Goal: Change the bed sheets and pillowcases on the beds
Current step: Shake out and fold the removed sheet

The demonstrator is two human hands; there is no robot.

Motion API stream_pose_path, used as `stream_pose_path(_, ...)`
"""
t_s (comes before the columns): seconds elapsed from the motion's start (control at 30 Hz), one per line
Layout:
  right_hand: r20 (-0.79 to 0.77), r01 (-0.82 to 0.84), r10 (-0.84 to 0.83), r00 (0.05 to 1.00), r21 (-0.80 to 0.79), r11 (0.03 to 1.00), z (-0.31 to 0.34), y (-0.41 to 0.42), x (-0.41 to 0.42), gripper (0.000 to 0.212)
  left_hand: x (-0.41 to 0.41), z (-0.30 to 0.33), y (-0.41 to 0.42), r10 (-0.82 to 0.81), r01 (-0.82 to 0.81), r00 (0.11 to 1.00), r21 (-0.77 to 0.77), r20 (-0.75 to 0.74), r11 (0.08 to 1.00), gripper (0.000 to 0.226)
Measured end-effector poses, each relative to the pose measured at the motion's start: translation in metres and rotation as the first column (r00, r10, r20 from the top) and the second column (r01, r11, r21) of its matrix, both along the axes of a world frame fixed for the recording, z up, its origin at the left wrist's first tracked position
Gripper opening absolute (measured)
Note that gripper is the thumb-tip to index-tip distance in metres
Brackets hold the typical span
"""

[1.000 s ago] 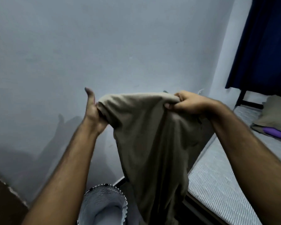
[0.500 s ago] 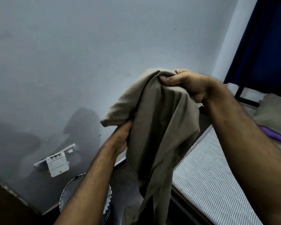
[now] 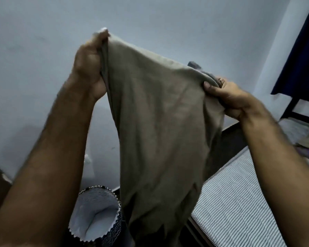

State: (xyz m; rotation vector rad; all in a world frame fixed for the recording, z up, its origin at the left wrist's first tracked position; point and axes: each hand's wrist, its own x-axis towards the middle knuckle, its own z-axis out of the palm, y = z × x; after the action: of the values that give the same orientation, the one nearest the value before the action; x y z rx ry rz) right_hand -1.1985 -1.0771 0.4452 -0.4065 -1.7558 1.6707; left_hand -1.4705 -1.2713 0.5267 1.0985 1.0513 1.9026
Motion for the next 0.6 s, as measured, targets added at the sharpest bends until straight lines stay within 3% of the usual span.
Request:
stream_pose_path(0.1, -0.228, 0.007, -0.043, 0.973, -0.157, 0.987, -0.029, -0.005, -0.013, 0.057, -0.005, 0.001, 0.001, -0.116, 0.116, 0.993, -0.01, 0.005, 0.993, 0.051)
stream_pose_path(0.2, -0.085, 0.029, -0.057, 0.995, -0.301, 0.953, -0.071, -0.023, -0.034, 0.078, -0.014, 0.005, 0.001, -0.201, 0.201, 0.98, -0.003, 0.002, 0.98, 0.056)
stream_pose_path(0.27, 0.041, -0.014, 0.027, 0.999, -0.285, 0.959, -0.098, -0.038, -0.052, 0.067, -0.024, 0.007, 0.001, -0.205, 0.204, 0.978, 0.013, 0.032, 0.979, 0.058)
stream_pose_path(0.33, 0.087, 0.043, -0.024, 0.996, -0.229, 0.972, -0.108, -0.052, -0.071, 0.044, -0.037, 0.006, 0.0, -0.202, 0.2, 0.976, 0.022, 0.077, 0.979, 0.058)
stream_pose_path(0.4, 0.027, 0.13, -0.127, 0.992, -0.242, 0.962, -0.106, -0.055, -0.089, 0.034, -0.057, 0.001, -0.001, -0.175, 0.173, 0.975, 0.026, 0.14, 0.985, 0.057)
stream_pose_path(0.5, -0.174, 0.178, -0.268, 0.948, -0.408, 0.896, -0.082, -0.048, -0.104, 0.039, -0.091, -0.007, -0.008, -0.076, 0.074, 0.981, 0.016, 0.181, 0.997, 0.054)
stream_pose_path(0.6, -0.269, 0.177, -0.296, 0.917, -0.392, 0.903, -0.057, -0.046, -0.117, 0.032, -0.122, -0.017, -0.017, -0.005, 0.007, 0.987, -0.013, 0.164, 1.0, 0.055)
